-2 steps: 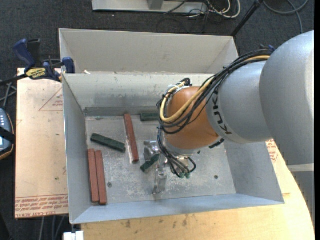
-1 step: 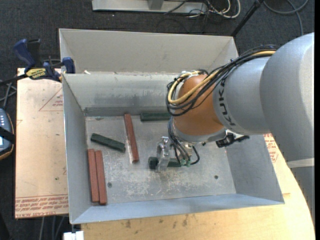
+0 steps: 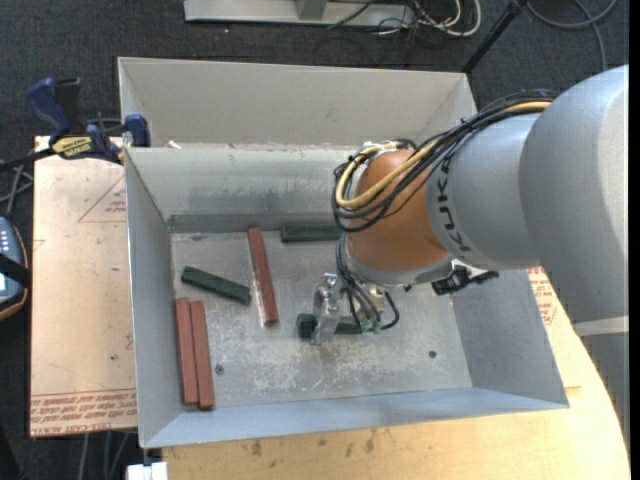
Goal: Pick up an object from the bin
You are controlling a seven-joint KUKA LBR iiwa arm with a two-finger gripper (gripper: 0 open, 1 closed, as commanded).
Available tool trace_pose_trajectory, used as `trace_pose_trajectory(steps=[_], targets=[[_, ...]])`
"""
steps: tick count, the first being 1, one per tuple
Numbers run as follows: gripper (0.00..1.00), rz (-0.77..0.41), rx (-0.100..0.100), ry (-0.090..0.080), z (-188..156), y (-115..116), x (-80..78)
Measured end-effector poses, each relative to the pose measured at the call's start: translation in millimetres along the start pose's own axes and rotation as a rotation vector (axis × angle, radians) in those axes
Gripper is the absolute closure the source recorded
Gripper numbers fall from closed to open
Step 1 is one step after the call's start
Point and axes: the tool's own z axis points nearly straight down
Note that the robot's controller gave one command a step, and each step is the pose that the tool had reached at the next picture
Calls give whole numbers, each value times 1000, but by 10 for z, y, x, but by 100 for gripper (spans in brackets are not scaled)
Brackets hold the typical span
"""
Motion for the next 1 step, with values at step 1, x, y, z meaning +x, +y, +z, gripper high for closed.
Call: trace_pose_trajectory(steps=[1], targets=[[100, -93, 1, 0, -1156, -22, -136]])
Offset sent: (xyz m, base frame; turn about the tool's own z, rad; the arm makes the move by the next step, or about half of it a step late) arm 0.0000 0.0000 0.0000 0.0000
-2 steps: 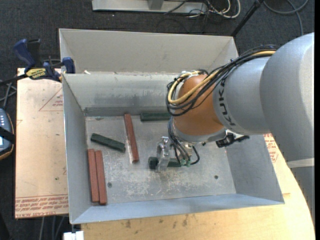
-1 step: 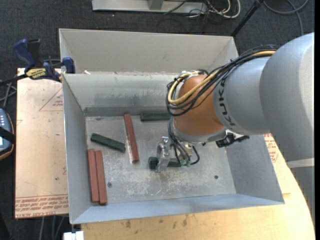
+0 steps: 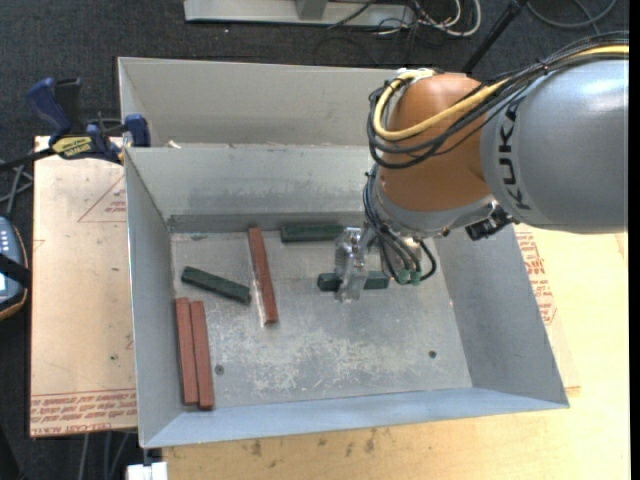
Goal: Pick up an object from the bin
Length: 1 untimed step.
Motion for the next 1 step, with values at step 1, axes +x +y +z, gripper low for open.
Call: trace_pose_trajectory(steps=[1], targets=[[100, 0, 0, 0, 0, -1, 0]])
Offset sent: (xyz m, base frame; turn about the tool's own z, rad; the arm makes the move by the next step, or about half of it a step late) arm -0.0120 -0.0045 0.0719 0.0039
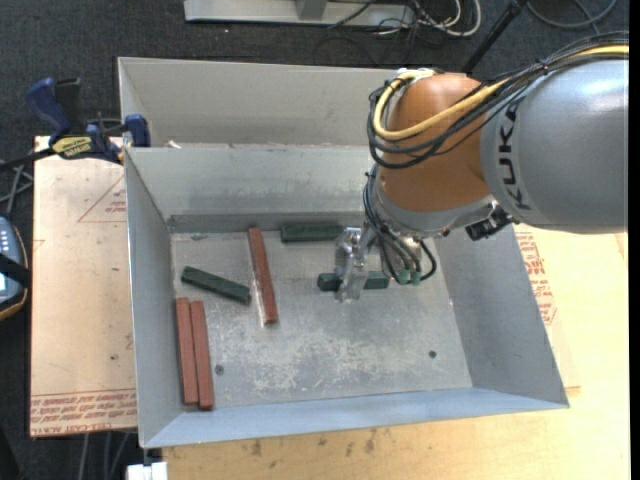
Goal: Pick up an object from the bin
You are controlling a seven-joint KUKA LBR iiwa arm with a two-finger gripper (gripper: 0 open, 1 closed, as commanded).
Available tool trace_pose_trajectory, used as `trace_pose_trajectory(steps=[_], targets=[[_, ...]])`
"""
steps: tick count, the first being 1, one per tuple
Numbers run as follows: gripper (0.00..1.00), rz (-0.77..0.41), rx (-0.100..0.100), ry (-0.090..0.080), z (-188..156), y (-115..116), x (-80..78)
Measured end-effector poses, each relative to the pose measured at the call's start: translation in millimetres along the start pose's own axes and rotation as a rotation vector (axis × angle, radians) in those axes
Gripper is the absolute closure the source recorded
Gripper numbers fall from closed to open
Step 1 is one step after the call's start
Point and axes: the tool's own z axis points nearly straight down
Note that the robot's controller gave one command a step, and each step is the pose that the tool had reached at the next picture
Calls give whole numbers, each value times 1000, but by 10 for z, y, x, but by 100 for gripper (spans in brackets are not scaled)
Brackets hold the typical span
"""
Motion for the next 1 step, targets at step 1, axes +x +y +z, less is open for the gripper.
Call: trace_pose_trajectory(steps=[1], targets=[[100, 4, 0, 0, -718, -47, 107]])
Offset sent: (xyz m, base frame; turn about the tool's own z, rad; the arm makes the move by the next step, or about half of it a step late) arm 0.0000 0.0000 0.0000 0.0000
